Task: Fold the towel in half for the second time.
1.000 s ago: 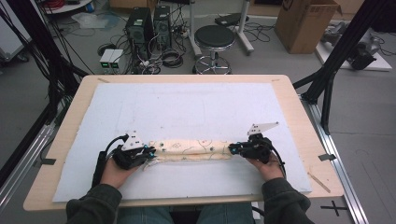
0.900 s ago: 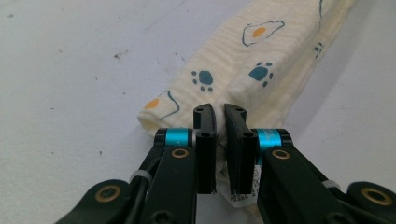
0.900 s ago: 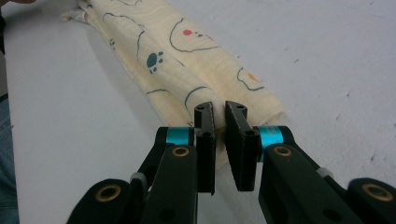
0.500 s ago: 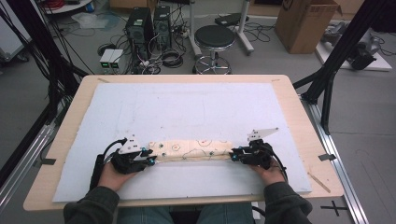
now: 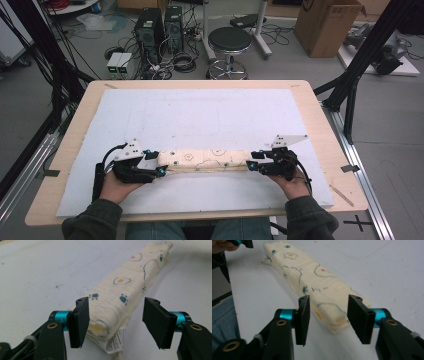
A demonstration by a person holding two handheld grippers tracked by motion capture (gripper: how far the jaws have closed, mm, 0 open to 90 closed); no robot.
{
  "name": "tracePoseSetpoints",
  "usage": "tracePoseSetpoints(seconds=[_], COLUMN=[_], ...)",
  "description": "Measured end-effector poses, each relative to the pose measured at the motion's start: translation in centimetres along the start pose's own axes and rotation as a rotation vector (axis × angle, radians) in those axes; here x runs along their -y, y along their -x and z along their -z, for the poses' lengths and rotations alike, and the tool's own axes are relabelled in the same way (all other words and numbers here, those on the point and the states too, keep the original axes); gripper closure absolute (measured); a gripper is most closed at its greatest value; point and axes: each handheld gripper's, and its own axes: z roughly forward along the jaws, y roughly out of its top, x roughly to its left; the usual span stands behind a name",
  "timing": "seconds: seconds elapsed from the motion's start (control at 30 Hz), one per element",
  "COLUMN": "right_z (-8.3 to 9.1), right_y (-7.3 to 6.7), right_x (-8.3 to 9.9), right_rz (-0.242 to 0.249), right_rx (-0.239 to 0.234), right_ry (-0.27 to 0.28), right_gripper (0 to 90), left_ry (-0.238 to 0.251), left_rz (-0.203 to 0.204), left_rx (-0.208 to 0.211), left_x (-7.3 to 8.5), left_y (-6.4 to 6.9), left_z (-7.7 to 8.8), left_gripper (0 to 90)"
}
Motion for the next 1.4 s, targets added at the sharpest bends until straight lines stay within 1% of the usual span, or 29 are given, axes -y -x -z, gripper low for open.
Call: tracePoseSetpoints(seconds=[0.03, 0.07, 0.1, 0.13, 0.17, 0.2, 0.23, 0.3, 0.37, 0.43, 0.47, 0.5, 0.53, 0.57, 0.63, 0.73, 0.87, 0.9, 0.97, 1.03, 1.07, 1.2, 1.33, 1.4], right_z=[-0.2, -0.5, -0.8, -1.2, -1.5, -2.0, -2.4, -3.3, -4.1, -4.8, -5.1, -5.3, -5.4, -5.6, -5.6, -5.5, -5.2, -5.1, -4.9, -4.8, -4.7, -4.7, -4.6, -4.6], right_y=[0.0, -0.1, 0.0, 0.0, 0.0, 0.1, 0.2, 0.3, 0.4, 0.5, 0.5, 0.5, 0.4, 0.4, 0.4, 0.4, 0.5, 0.5, 0.6, 0.6, 0.6, 0.5, 0.4, 0.4], right_x=[-0.4, -0.8, -1.2, -1.6, -1.9, -2.2, -2.4, -2.8, -2.8, -2.7, -2.5, -2.4, -2.2, -2.0, -1.7, -1.2, -0.8, -0.7, -0.5, -0.3, -0.3, -0.1, 0.1, 0.2], right_rz=[0.012, 0.018, 0.027, 0.031, 0.031, 0.034, 0.028, 0.026, 0.020, 0.026, 0.031, 0.030, 0.035, 0.049, 0.050, 0.052, 0.061, 0.064, 0.069, 0.070, 0.079, 0.097, 0.115, 0.125], right_rx=[0.004, 0.001, -0.007, -0.008, -0.010, -0.014, -0.023, -0.033, -0.046, -0.045, -0.047, -0.046, -0.039, -0.034, -0.025, -0.008, 0.007, 0.012, 0.022, 0.032, 0.036, 0.050, 0.060, 0.062], right_ry=[-0.001, -0.004, -0.001, -0.002, -0.006, -0.002, -0.004, -0.021, -0.039, -0.065, -0.074, -0.089, -0.106, -0.114, -0.126, -0.139, -0.145, -0.147, -0.152, -0.158, -0.159, -0.168, -0.166, -0.166], right_gripper=[57.7, 61.9, 63.8, 65.2, 68.0, 69.2, 70.1, 70.1, 70.1, 69.4, 69.0, 68.2, 67.8, 67.8, 67.6, 66.5, 64.3, 63.7, 62.1, 61.1, 60.1, 57.0, 54.8, 53.7], left_ry=[-0.001, -0.002, -0.006, -0.023, -0.038, -0.047, -0.054, -0.077, -0.105, -0.132, -0.135, -0.147, -0.151, -0.153, -0.160, -0.193, -0.208, -0.208, -0.222, -0.226, -0.229, -0.226, -0.223, -0.190], left_rz=[-0.002, 0.000, -0.001, -0.001, 0.006, 0.003, 0.006, 0.005, -0.007, -0.015, -0.018, -0.030, -0.034, -0.033, -0.032, -0.052, -0.063, -0.056, -0.063, -0.062, -0.065, -0.045, -0.038, -0.017], left_rx=[-0.005, -0.006, -0.020, -0.036, -0.039, -0.045, -0.046, -0.042, -0.036, -0.033, -0.035, -0.042, -0.044, -0.049, -0.049, -0.055, -0.060, -0.059, -0.058, -0.057, -0.059, -0.060, -0.055, -0.049], left_x=[-0.2, -0.4, -0.5, -0.6, -0.7, -0.8, -0.8, -0.8, -0.6, -0.5, -0.4, -0.4, -0.4, -0.3, -0.3, -0.1, 0.0, 0.0, 0.1, 0.2, 0.2, 0.3, 0.6, 1.1], left_y=[0.0, 0.0, -0.1, -0.2, -0.2, -0.4, -0.4, -0.5, -0.5, -0.4, -0.3, -0.3, -0.4, -0.4, -0.4, -0.3, -0.2, -0.2, -0.3, -0.2, -0.3, -0.5, -0.7, -0.9], left_z=[-0.1, -0.3, -0.6, -0.9, -1.3, -1.7, -2.1, -2.9, -3.6, -4.0, -4.1, -4.1, -4.1, -4.1, -4.2, -4.4, -4.6, -4.6, -4.7, -4.7, -4.7, -4.8, -4.8, -4.7], left_gripper=[40.1, 45.2, 54.3, 60.0, 66.0, 71.4, 74.4, 76.7, 76.8, 75.4, 74.5, 73.9, 73.0, 72.4, 71.6, 71.5, 70.4, 70.1, 68.8, 67.3, 66.4, 60.7, 56.6, 56.4])
